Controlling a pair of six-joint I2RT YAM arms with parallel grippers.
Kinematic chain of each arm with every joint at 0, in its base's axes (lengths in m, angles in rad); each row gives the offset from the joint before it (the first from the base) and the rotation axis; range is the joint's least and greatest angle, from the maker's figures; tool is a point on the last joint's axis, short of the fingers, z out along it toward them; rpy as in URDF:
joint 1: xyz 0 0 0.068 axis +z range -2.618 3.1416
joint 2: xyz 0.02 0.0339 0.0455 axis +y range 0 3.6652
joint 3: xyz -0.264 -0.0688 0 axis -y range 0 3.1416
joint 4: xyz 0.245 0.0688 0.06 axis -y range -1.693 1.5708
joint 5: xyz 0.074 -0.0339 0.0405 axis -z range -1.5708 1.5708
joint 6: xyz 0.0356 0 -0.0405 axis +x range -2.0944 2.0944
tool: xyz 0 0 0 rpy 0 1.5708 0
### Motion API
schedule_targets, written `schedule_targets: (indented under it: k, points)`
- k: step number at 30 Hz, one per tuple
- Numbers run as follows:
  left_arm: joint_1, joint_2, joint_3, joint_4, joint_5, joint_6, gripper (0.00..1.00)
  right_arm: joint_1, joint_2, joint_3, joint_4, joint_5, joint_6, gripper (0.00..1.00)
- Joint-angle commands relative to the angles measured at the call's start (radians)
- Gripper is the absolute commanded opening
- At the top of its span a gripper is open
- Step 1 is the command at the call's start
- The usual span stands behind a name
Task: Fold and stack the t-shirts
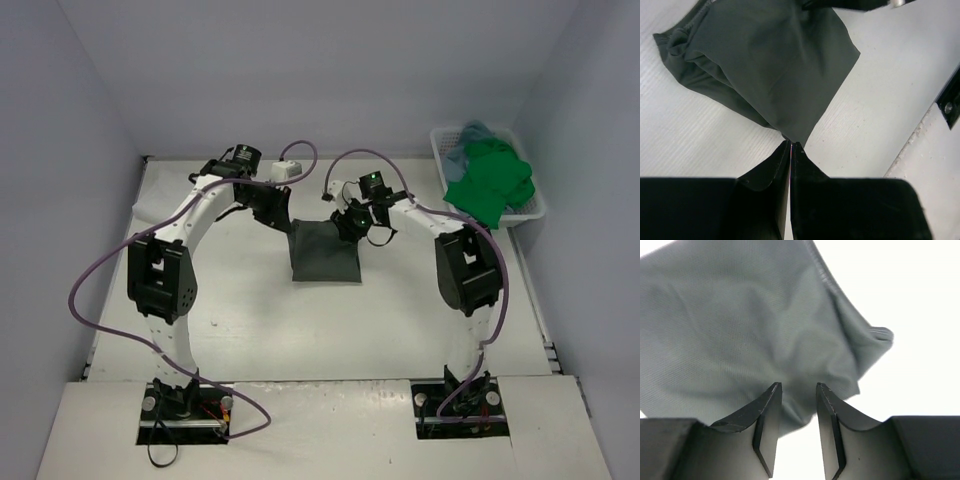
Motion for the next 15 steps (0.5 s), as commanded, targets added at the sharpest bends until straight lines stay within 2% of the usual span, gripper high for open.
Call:
schedule_targets:
  k: [1,4,7,8,10,13,15]
  points:
    - [0.012,-0.050,-0.030,0.041,0.063,-0.058,0.00,-0.005,-0.137,0.069,-0.018,-0.001,0.041,0.30]
    - [0.028,-0.067,-0.120,0.121,0.097,-0.133,0.00,0.003,-0.160,0.073,-0.041,-0.021,0.058,0.24]
    - [0.038,-0.055,-0.162,0.112,0.122,-0.179,0.00,0.023,-0.177,0.069,-0.064,-0.045,0.059,0.20]
    - [0.042,-0.040,-0.169,0.107,0.146,-0.184,0.01,0.029,-0.180,0.067,-0.084,-0.059,0.059,0.15]
    - [0.053,-0.030,-0.188,0.109,0.177,-0.201,0.10,0.053,-0.176,0.063,-0.095,-0.081,0.052,0.05]
    - [0.085,-0.026,-0.245,0.190,0.240,-0.263,0.25,0.078,-0.150,0.052,-0.106,-0.098,0.045,0.00]
    - [0.101,-0.020,-0.275,0.222,0.275,-0.297,0.35,0.096,-0.114,0.053,-0.109,-0.116,0.050,0.00]
